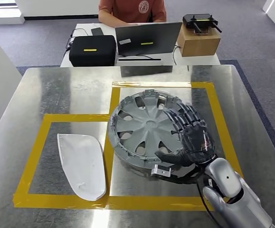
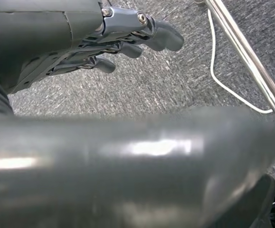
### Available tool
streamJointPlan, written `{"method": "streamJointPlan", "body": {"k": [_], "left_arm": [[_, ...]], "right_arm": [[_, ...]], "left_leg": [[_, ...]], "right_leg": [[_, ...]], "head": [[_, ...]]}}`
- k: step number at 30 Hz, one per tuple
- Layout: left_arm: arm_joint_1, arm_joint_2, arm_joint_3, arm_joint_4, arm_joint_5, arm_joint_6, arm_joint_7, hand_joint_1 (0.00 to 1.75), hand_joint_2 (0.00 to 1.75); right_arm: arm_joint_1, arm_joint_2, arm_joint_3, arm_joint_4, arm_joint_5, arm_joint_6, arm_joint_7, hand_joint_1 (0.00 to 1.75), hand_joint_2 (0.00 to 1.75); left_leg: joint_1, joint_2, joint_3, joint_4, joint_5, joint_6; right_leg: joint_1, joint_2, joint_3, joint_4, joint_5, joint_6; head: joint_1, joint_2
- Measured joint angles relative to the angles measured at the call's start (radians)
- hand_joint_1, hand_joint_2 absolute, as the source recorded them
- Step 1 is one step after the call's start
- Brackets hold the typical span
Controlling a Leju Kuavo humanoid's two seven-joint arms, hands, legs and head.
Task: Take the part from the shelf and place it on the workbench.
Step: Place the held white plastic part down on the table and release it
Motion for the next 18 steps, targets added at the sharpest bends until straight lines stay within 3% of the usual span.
{"method": "streamJointPlan", "body": {"k": [11, 15, 18], "left_arm": [[0.009, -0.004, 0.002, 0.0, 0.014, 0.0, 0.0, 0.0, 0.0], [0.012, -0.002, 0.003, 0.0, 0.018, 0.002, 0.001, 0.0, 0.0], [0.01, -0.006, 0.003, 0.0, 0.02, 0.002, 0.001, 0.0, 0.0]], "right_arm": [[0.06, 0.0, -0.089, -0.258, -0.027, -0.127, -0.013, 0.0, 0.0], [0.078, 0.0, -0.103, -0.306, -0.037, -0.146, -0.022, 0.0, 0.0], [0.075, 0.001, -0.105, -0.329, -0.039, -0.139, -0.022, 0.0, 0.0]], "left_leg": [[0.0, 0.0, 0.0, 0.001, -0.001, 0.001], [-0.006, 0.0, -0.005, 0.009, -0.006, 0.02], [0.001, 0.003, 0.015, -0.031, 0.014, 0.031]], "right_leg": [[0.0, 0.0, 0.001, -0.001, 0.0, 0.001], [-0.008, 0.0, 0.002, -0.007, 0.006, 0.011], [-0.005, 0.003, 0.0, -0.002, -0.007, 0.019]], "head": [[0.0, 0.0], [-0.002, 0.0], [0.0, 0.0]]}}
